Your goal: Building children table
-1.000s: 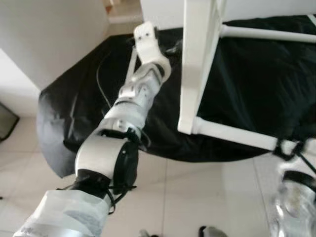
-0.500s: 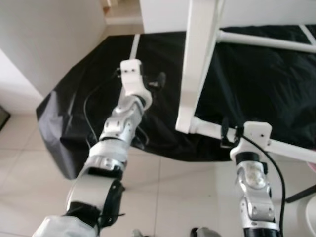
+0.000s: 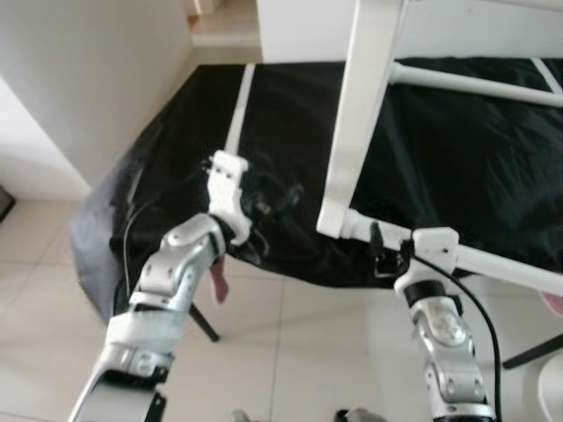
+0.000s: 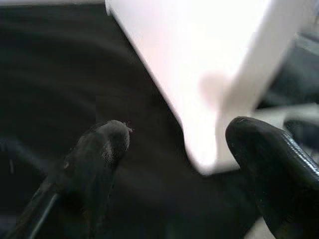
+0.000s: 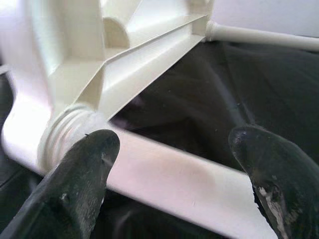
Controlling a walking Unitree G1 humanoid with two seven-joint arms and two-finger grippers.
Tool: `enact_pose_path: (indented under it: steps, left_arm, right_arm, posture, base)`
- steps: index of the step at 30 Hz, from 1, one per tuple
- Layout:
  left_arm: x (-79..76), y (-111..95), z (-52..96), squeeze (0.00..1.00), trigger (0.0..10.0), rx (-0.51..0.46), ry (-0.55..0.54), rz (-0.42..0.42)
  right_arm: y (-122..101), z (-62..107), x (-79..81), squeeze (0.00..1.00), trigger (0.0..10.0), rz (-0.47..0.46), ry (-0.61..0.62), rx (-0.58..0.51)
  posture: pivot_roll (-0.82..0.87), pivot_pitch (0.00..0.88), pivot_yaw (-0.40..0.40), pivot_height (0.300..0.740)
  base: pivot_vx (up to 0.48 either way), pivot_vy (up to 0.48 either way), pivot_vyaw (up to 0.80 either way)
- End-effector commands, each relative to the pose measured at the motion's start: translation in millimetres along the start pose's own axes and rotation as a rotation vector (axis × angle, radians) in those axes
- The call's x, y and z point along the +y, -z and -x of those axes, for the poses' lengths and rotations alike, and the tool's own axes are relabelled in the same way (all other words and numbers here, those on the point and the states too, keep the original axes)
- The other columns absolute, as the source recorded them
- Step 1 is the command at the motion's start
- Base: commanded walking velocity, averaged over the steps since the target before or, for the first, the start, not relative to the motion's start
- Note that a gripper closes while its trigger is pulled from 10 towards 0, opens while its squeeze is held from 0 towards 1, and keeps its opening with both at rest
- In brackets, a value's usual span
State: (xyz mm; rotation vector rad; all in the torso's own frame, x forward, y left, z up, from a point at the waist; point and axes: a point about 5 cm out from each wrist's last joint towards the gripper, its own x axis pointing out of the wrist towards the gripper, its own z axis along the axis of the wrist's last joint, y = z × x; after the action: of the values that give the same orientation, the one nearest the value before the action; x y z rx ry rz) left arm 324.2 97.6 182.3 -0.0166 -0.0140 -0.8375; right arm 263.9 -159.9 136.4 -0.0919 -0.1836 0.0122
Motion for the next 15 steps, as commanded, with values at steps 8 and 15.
enact_pose_path:
  steps: [8, 15]
  left_arm:
    - [-20.2, 11, 14.3, 0.00, 10.0, 0.085, 0.202, -0.014]
    - [-32.4, 5, 25.5, 0.00, 10.0, 0.081, 0.277, -0.046]
  right_arm:
    - [3, -3.1, 21.3, 0.00, 10.0, -0.021, -0.157, 0.005]
    - [2, -7.9, 39.6, 0.00, 10.0, -0.045, -0.256, 0.004]
  posture:
    - [-0.07, 0.064, 0.033, 0.740]
    - [-0.05, 0.053, 0.021, 0.740]
  base:
    - [0.000, 0.000, 0.00]
    - [0.000, 0.000, 0.00]
